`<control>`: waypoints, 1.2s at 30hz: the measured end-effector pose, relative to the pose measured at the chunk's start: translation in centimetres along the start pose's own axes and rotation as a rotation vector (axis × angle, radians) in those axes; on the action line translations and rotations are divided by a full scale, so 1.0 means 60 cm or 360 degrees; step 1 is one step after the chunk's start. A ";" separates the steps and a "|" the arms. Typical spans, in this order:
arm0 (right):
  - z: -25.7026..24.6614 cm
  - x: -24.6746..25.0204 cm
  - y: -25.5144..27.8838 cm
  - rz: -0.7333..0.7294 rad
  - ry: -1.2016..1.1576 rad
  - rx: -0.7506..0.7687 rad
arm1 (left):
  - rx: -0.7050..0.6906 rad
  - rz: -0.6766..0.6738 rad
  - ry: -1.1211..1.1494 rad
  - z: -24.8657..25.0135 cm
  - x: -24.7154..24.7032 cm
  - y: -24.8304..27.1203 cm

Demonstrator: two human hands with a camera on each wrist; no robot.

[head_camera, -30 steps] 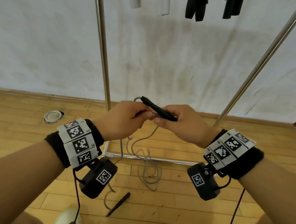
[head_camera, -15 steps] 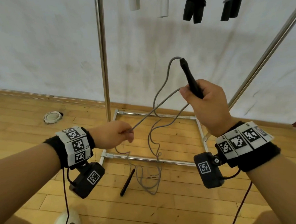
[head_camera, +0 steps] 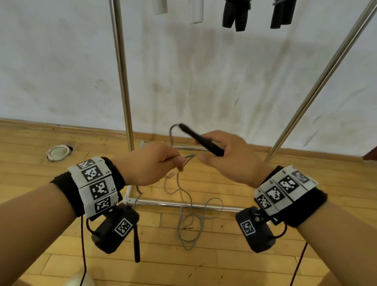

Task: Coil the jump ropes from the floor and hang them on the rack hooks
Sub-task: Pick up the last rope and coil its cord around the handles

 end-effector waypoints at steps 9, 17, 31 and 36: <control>-0.021 0.004 -0.012 0.0084 -0.0072 0.0121 | -0.0029 -0.0047 0.0234 -0.005 0.024 0.010; -0.012 0.077 -0.013 0.0528 -0.0064 0.0138 | 0.0098 -0.0381 0.0284 -0.068 -0.026 -0.001; 0.006 0.015 -0.007 0.0038 0.0408 -0.0015 | 0.0217 0.0123 -0.0089 -0.066 -0.002 -0.031; -0.012 -0.037 -0.005 -0.0245 0.0369 0.0049 | 0.0136 0.0198 -0.0099 -0.034 0.022 -0.014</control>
Point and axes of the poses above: each hand's wrist, its own y-axis away from the middle knuckle, its own x-axis out of the back of the hand, z = x × y, the point moved 7 cm from there along -y, towards the middle knuckle, and after that the axes turned 12 degrees about x, right-handed, at the moved point
